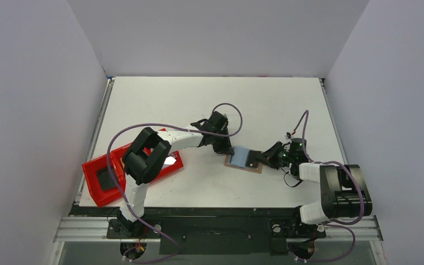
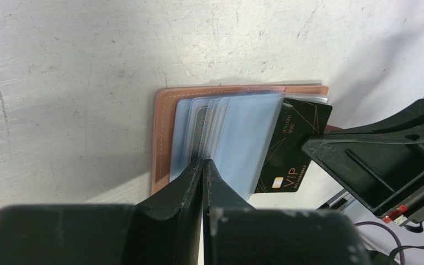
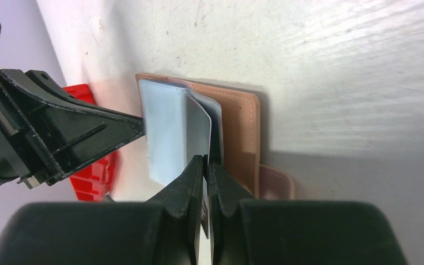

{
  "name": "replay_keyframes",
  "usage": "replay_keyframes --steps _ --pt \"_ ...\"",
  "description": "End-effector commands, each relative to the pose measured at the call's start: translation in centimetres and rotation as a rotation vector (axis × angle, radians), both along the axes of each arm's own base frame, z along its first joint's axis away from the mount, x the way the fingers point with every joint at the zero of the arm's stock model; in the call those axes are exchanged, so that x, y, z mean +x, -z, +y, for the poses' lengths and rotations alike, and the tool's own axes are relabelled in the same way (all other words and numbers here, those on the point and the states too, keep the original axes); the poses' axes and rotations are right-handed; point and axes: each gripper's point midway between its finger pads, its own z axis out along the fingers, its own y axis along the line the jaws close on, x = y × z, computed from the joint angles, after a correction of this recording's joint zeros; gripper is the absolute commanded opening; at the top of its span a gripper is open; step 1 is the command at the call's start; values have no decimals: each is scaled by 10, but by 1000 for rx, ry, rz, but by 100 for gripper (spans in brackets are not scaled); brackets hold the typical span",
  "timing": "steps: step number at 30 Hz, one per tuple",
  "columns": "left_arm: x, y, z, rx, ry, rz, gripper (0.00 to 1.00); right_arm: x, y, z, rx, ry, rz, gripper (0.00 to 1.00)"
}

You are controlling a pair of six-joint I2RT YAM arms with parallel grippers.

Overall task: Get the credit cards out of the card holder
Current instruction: Remove the credit card from the card holder, then place the credit card in the storage box.

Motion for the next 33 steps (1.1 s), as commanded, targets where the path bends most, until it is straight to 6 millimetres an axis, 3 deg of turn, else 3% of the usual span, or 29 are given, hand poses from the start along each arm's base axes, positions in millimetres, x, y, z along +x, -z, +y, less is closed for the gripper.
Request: replay_keyframes --steps 1,5,9,15,18,20,22,26,27,33 --pt "-41 82 69 316 -14 156 0 -5 12 -26 -155 42 27 0" --pt "-38 78 67 309 -10 143 0 -7 4 -31 -191 46 39 0" --pt "-31 69 61 290 1 117 0 -2 -15 -32 -197 45 -3 0" --pt "-13 36 45 245 32 40 0 11 -53 -25 -153 25 -75 0" --pt "-1 8 35 206 50 -13 1 15 -67 -19 -123 10 -102 0" --pt "5 -12 30 175 59 -41 7 19 -78 -14 -98 2 -127 0" --pt "9 -31 28 139 65 -62 20 22 -88 -7 -71 -14 -145 0" --pt "16 -70 31 29 73 -105 36 34 -117 16 -1 -63 -220 0" --pt "19 -71 39 16 61 -100 38 36 -122 24 29 -72 -219 0" --pt "14 -137 52 -334 75 -130 46 50 -169 67 213 -146 -304 0"
